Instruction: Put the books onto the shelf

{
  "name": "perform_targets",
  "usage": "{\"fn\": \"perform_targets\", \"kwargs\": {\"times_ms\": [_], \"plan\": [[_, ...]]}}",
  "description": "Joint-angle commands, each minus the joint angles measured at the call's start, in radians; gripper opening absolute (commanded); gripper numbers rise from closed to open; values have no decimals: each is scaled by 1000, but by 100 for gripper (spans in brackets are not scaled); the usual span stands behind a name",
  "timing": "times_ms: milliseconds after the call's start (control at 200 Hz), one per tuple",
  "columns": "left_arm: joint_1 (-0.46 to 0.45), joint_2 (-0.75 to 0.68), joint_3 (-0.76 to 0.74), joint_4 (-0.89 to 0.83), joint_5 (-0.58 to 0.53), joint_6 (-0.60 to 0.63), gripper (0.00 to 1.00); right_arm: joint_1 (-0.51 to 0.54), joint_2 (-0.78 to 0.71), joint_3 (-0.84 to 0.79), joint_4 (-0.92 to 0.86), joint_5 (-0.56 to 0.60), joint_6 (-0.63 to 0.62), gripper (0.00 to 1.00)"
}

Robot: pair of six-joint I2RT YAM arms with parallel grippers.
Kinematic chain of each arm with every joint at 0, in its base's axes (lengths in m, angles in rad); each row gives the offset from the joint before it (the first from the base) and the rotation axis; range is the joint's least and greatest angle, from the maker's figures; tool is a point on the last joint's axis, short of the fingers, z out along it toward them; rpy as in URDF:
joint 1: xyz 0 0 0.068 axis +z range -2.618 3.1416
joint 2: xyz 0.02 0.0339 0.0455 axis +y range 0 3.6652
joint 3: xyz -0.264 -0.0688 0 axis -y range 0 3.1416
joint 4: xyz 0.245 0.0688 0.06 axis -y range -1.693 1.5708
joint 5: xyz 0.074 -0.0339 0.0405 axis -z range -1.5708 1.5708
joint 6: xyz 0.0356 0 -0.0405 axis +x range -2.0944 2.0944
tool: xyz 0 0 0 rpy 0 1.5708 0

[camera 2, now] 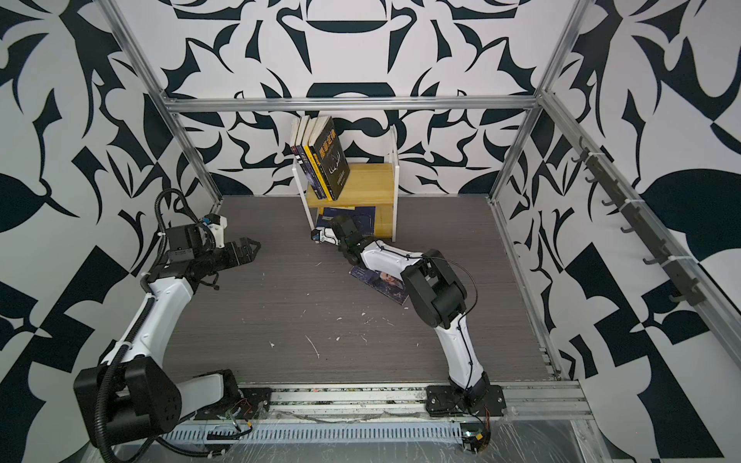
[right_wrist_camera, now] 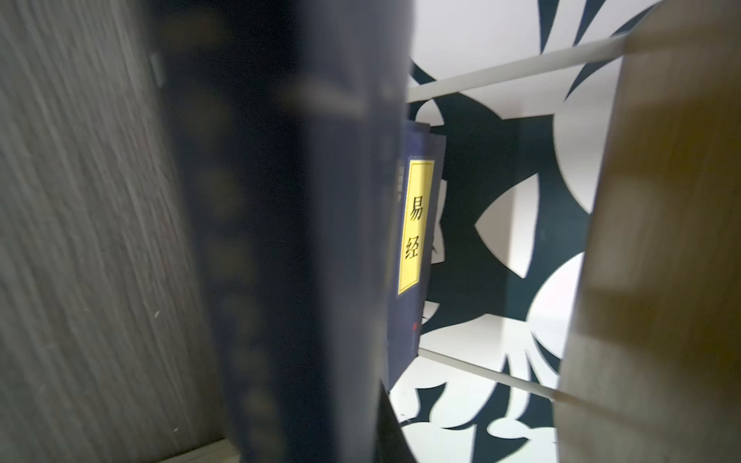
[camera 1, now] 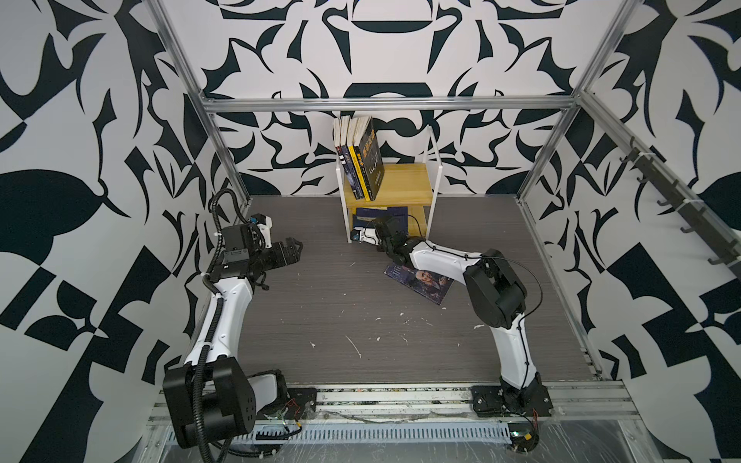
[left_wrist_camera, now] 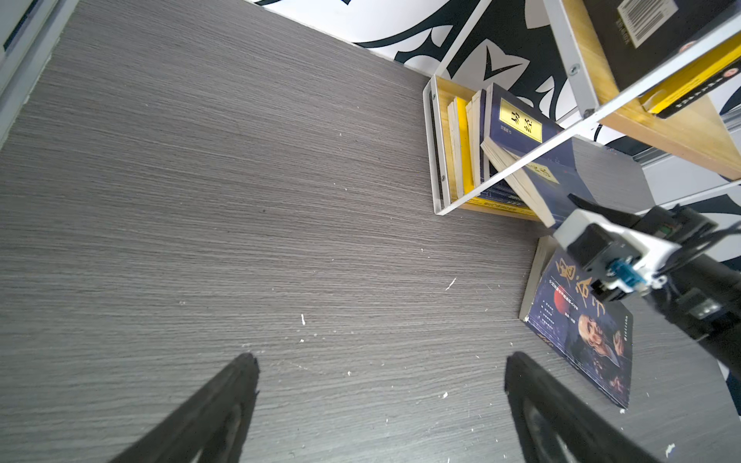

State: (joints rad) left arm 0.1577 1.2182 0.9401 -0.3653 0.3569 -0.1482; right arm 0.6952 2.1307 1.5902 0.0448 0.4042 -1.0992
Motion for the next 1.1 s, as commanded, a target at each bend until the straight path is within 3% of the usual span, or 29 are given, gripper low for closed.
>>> {"fn": "perform_targets", "kwargs": {"times_ms": [0,235,275,385,915,1025,1095], "plan": [[5,0,24,-20,14,7,99,-9,-22,72,-198,-76,44,27],[10,6,23,-17,21,-1,100,-28,-29,137,-357,-170,77,31],[10,6,22,-17,20,-2,100,-34,-24,149,-368,-171,85,26],[9,7,20,-16,23,-4,100,-46,-6,190,-395,-177,100,0],[10,-5,9,-1,46,-19,100,-63,147,447,-448,-46,111,0],[9,-8,8,-2,45,-18,100,-57,142,452,-487,-84,89,25],[11,-7,8,-3,44,-20,99,-53,129,456,-561,-134,62,34]]}}
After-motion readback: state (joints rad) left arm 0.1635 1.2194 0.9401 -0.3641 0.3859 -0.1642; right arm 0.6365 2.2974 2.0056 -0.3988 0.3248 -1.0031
